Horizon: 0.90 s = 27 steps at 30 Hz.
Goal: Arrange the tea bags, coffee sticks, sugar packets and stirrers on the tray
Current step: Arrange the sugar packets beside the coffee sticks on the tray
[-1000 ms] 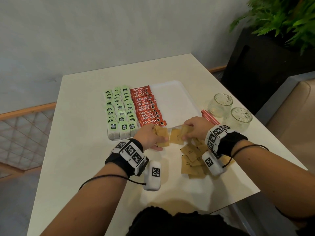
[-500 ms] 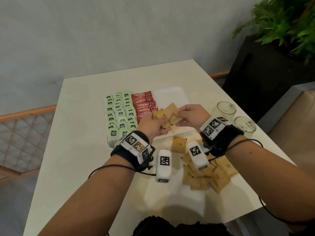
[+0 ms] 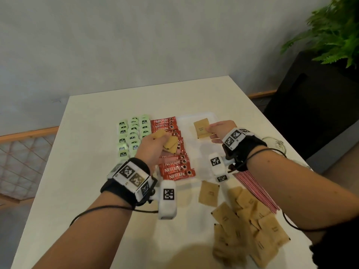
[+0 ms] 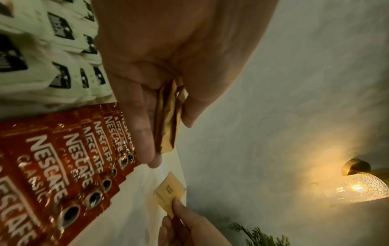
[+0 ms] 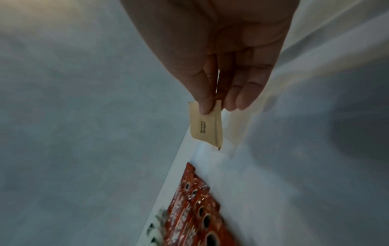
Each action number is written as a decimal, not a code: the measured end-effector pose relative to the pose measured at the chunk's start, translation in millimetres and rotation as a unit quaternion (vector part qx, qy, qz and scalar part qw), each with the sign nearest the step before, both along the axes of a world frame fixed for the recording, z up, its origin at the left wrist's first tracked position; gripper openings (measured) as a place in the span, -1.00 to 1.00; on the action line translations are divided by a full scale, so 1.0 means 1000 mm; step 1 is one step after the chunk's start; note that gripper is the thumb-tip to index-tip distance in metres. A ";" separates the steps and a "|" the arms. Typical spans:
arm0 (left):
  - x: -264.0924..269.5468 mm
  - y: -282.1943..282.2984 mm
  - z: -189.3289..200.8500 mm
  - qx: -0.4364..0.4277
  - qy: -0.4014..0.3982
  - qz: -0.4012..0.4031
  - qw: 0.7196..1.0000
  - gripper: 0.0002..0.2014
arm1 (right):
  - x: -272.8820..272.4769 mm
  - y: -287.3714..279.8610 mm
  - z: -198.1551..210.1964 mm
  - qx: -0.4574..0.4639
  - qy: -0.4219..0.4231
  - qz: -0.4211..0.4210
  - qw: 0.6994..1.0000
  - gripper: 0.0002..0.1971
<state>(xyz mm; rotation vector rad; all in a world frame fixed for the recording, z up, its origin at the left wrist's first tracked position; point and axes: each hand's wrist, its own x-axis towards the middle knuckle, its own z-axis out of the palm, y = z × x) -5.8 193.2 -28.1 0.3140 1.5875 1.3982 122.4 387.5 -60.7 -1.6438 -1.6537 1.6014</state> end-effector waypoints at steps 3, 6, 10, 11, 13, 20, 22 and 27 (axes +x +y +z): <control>-0.013 0.005 -0.001 -0.008 -0.003 0.000 1.000 -0.83 | -0.020 0.019 -0.011 -0.009 -0.034 0.027 0.999 -0.94; -0.025 0.014 -0.003 -0.001 -0.026 0.003 1.000 -0.86 | -0.033 0.034 -0.022 -0.018 -0.041 0.078 0.996 -0.73; -0.038 0.025 -0.007 0.029 -0.059 0.022 0.998 -0.80 | -0.057 0.049 -0.030 0.006 -0.078 0.100 0.992 -0.77; -0.041 0.026 -0.009 0.035 -0.066 0.026 0.997 -0.79 | -0.063 0.053 -0.032 0.015 -0.096 0.106 0.990 -0.74; -0.046 0.027 -0.011 0.043 -0.080 0.033 0.995 -0.79 | -0.073 0.057 -0.037 0.033 -0.137 0.111 0.984 -0.69; -0.064 0.026 -0.014 0.086 -0.096 0.051 0.990 -0.63 | -0.087 0.050 -0.035 0.066 -0.192 0.094 0.975 -0.64; -0.063 0.024 -0.013 0.090 -0.113 0.042 0.989 -0.60 | -0.087 0.046 -0.031 0.074 -0.194 0.103 0.973 -0.62; -0.054 0.016 -0.013 0.101 -0.137 0.002 0.985 -0.54 | -0.074 0.043 -0.029 0.105 -0.189 0.141 0.966 -0.80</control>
